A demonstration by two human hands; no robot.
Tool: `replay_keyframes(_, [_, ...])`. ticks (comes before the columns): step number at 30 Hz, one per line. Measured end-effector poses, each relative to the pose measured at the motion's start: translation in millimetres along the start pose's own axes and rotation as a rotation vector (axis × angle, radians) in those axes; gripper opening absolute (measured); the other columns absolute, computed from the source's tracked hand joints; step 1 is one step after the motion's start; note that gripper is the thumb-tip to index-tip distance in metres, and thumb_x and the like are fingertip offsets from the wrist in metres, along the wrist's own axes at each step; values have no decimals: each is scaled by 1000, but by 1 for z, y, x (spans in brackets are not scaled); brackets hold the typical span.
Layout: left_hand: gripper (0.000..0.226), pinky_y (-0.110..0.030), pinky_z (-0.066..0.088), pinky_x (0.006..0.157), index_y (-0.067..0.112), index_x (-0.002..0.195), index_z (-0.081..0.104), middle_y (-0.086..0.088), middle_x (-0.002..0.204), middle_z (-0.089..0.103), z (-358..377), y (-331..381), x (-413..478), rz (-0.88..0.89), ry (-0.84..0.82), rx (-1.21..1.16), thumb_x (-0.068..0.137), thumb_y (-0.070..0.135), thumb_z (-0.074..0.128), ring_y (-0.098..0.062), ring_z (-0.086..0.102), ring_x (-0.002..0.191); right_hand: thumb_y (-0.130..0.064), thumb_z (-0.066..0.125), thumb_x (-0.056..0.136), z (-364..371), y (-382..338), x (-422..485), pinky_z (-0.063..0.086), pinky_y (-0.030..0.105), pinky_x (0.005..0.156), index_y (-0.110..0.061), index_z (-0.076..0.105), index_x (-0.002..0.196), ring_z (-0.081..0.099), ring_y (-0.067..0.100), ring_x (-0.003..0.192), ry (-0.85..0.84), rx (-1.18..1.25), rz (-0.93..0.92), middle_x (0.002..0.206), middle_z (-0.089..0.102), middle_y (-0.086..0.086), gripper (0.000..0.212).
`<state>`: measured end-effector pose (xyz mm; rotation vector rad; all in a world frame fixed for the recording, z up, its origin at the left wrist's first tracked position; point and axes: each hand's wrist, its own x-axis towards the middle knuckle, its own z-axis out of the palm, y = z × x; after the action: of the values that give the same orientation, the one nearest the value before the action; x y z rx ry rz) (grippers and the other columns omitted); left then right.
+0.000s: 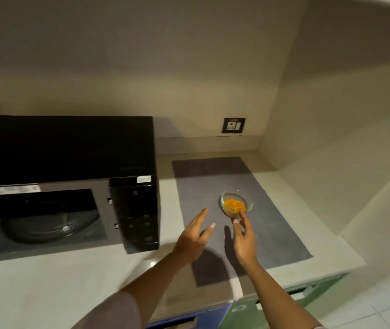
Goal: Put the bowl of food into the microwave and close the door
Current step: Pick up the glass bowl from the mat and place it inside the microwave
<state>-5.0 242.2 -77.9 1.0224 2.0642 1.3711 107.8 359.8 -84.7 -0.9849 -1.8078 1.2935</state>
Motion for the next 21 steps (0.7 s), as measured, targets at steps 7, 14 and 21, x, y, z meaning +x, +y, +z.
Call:
replay_keyframes(7, [65, -39, 30, 118, 21, 152, 26, -3, 158, 32, 40, 9, 73, -10, -50, 74, 95, 39, 52, -19, 32, 145, -8, 60, 91, -38, 14, 70, 44, 46, 104, -14, 52, 135, 54, 32, 125, 1, -51, 97, 135, 58, 14, 45])
replay_keyframes(14, [74, -31, 32, 113, 15, 151, 25, -7, 156, 34, 69, 13, 123, -86, -21, -5, 91, 32, 64, -23, 34, 143, -14, 57, 95, -41, 28, 121, 39, 43, 111, -23, 27, 151, 45, 30, 136, -149, 38, 251, 153, 40, 9, 64])
replay_keyframes(21, [150, -49, 32, 115, 8, 154, 3, -18, 156, 28, 95, -20, 163, -299, -42, -210, 34, 60, 76, -34, 33, 142, -16, 63, 91, -29, 42, 145, 51, 49, 98, -21, 28, 150, 59, 35, 119, -194, 131, 412, 140, 53, 15, 69])
